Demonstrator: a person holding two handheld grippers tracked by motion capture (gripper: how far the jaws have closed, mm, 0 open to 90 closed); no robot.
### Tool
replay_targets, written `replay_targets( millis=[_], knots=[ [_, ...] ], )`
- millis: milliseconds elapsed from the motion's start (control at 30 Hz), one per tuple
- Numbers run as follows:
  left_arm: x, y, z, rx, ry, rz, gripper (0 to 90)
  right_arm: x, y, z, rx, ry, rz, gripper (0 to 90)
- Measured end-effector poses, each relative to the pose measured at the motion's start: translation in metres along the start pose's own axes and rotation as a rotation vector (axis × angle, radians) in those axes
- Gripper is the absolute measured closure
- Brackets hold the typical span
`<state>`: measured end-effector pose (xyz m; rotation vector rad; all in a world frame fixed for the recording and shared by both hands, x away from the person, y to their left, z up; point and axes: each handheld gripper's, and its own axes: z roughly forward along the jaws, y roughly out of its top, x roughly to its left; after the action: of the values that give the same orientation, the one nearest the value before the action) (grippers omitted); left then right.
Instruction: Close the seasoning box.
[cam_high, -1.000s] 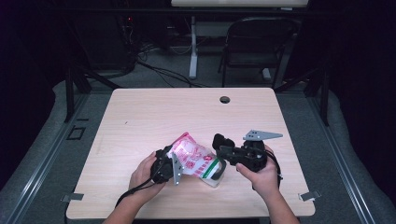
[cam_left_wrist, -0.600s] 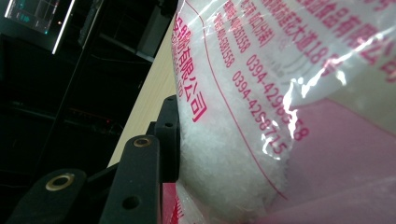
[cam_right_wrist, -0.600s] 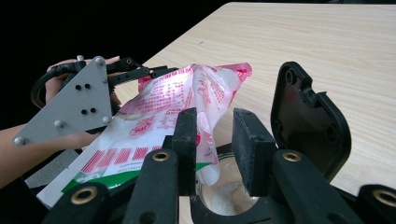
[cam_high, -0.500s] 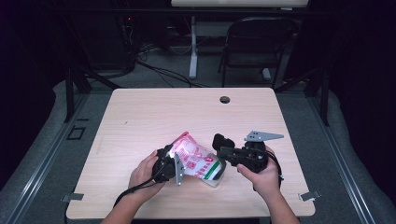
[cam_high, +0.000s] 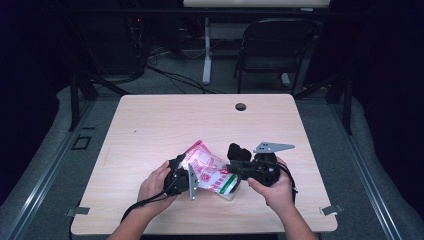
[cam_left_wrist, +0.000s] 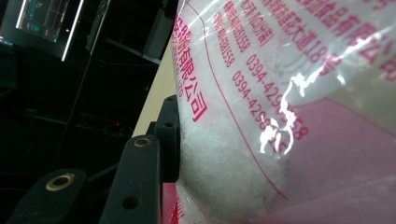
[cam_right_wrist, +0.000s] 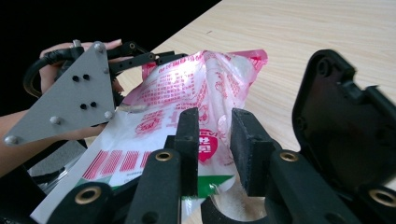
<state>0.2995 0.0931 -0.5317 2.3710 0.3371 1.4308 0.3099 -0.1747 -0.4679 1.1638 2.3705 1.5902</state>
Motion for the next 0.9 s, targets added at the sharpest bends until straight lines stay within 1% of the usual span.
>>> replay_targets(
  millis=[133,167,200,300,400,600,700,900],
  knots=[
    [-0.001,0.001,-0.001,-0.004,0.01,0.013,62.6,0.0,-0.001,0.007,0.017,-0.003,-0.003,74.9],
    [-0.001,0.001,-0.001,-0.005,0.011,0.014,62.6,-0.001,-0.001,0.008,0.029,-0.006,-0.009,76.1],
    [-0.001,0.002,-0.001,-0.006,0.011,0.015,62.7,-0.001,-0.002,0.009,0.023,-0.005,-0.005,77.4],
    [-0.001,0.002,-0.001,-0.005,0.016,0.023,62.6,-0.001,-0.003,0.012,0.039,-0.014,-0.02,82.0],
    [-0.001,0.003,-0.001,-0.005,0.017,0.027,62.7,-0.001,-0.004,0.012,0.039,-0.018,-0.025,85.8],
    [-0.002,0.003,-0.002,-0.005,0.02,0.028,62.7,-0.001,-0.004,0.013,0.039,-0.013,-0.027,90.0],
    [-0.002,0.003,-0.001,-0.008,0.02,0.032,62.7,0.0,-0.005,0.013,0.052,-0.018,-0.043,90.0],
    [-0.001,0.005,-0.001,-0.013,0.032,0.041,62.7,0.003,-0.006,0.012,0.056,-0.034,-0.07,90.0]
  ],
)
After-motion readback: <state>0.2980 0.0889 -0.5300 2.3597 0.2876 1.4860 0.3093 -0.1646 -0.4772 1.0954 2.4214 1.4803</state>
